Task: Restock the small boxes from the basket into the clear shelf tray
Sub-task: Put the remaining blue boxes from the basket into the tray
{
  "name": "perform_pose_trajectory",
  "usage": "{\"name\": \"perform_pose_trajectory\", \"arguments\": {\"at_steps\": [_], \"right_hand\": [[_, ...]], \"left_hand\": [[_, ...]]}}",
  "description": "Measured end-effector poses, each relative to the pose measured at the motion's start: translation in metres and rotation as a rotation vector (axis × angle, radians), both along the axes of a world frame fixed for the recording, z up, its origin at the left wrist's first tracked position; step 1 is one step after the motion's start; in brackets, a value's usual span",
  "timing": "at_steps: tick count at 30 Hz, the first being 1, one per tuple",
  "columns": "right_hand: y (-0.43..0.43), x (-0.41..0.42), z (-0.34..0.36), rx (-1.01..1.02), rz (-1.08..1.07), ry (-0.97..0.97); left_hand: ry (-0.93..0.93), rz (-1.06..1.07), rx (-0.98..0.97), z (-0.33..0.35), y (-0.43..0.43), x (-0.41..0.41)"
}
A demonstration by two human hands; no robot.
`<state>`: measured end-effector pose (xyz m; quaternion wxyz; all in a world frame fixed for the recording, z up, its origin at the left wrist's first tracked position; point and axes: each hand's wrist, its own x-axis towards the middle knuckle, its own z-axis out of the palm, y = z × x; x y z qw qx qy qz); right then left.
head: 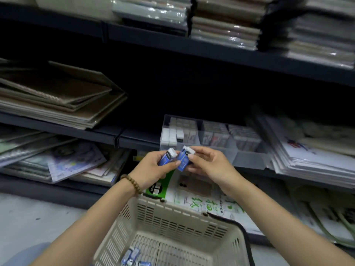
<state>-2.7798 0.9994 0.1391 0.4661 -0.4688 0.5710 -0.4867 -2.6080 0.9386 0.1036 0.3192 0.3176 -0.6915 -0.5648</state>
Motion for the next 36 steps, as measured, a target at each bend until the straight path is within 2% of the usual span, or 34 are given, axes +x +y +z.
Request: {"name": "perform_pose_trajectory", "arguments": {"at_steps": [4, 9, 12, 19, 24, 27, 32, 36], "right_hand": [[-0.014, -0.011, 0.021, -0.009, 0.073, 0.123], [-0.044, -0.021, 0.051, -0.060, 0.069, 0.184], [-0.064, -0.027, 0.068, -0.044, 0.058, 0.254], [-0.090, -0.021, 0.048, 0.047, 0.129, 0.564], [-0.090, -0.016, 0.028, -0.010, 0.114, 0.852], [-0.092, -0.014, 0.023, 0.015, 0.129, 0.804], [-0.096, -0.016, 0.026, 0.108, 0.107, 0.567], [-0.098, -0.013, 0.023, 0.129, 0.063, 0.511]], "left_hand": [[0.015, 0.013, -0.079, 0.010, -0.014, -0.010], [0.250, 0.272, 0.043, 0.013, -0.036, 0.007], [0.253, 0.363, 0.073, 0.013, -0.046, 0.023], [0.437, 0.365, 0.234, 0.022, -0.051, 0.026], [0.408, 0.381, 0.221, 0.020, -0.049, 0.019], [0.399, 0.369, 0.220, 0.018, -0.048, 0.016], [0.420, 0.339, 0.228, 0.016, -0.049, 0.013], [0.429, 0.317, 0.230, 0.013, -0.047, 0.009]]}}
